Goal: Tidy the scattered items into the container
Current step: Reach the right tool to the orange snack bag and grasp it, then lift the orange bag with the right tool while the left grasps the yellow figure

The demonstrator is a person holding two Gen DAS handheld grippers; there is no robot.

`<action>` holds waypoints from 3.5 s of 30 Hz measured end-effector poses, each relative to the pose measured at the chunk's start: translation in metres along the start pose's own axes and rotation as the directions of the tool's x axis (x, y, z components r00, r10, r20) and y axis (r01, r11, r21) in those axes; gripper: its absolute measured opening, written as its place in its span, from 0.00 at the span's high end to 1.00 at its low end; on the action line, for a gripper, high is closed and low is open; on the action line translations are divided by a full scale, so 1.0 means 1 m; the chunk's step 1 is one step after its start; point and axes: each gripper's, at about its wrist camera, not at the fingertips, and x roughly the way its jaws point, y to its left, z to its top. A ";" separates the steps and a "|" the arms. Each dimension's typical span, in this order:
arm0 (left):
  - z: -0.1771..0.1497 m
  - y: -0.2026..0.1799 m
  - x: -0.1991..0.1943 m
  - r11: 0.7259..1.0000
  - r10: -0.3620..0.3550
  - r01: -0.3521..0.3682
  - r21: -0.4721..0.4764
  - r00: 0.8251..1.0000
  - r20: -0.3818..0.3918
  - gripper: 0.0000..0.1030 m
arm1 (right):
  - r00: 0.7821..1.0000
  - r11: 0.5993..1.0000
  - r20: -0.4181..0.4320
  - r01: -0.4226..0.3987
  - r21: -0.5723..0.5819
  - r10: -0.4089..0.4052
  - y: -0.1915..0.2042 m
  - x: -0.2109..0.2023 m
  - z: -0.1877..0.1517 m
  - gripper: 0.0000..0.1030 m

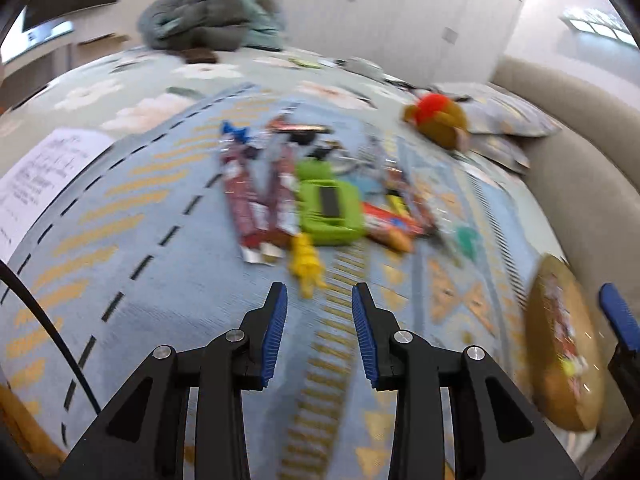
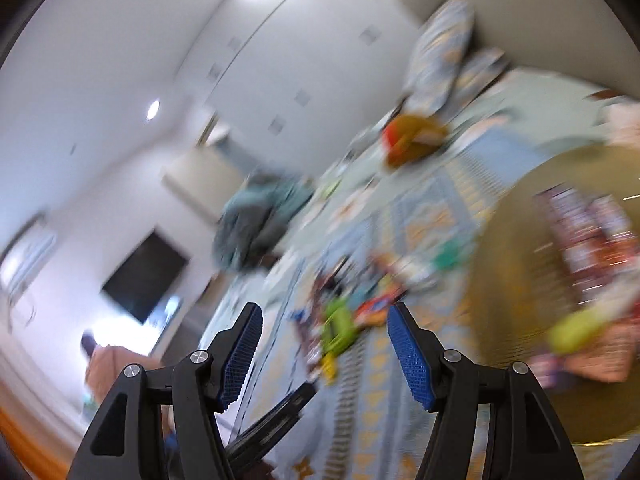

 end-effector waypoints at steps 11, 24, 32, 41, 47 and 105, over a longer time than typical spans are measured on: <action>-0.010 -0.017 0.045 0.984 0.045 -0.037 0.174 0.998 -0.040 0.70 | 0.951 0.967 -0.218 0.243 0.078 -0.221 -0.058 0.160 0.009 0.38; 0.009 -0.008 0.070 0.984 -0.180 0.181 0.000 0.980 -0.083 0.70 | 0.969 0.969 -0.242 0.106 0.222 -0.050 -0.104 0.202 0.023 0.41; 0.009 0.001 0.070 0.982 -0.190 0.188 -0.029 0.980 -0.060 0.84 | 0.963 0.986 -0.213 0.166 -0.005 -0.163 -0.092 0.210 0.011 0.76; 0.001 -0.008 0.035 0.975 -0.204 0.206 0.079 0.978 -0.034 0.89 | 0.988 0.994 -0.114 0.108 0.009 -0.107 -0.069 0.166 0.001 0.86; 0.004 -0.011 -0.007 0.961 -0.266 0.263 0.090 0.964 0.018 0.89 | 0.998 0.994 -0.045 0.045 0.100 -0.041 -0.061 0.113 -0.012 0.88; 0.016 -0.023 0.080 0.996 0.023 -0.029 -0.089 0.998 -0.059 0.73 | 0.971 0.996 0.238 -0.059 0.074 0.040 -0.027 -0.066 0.006 0.88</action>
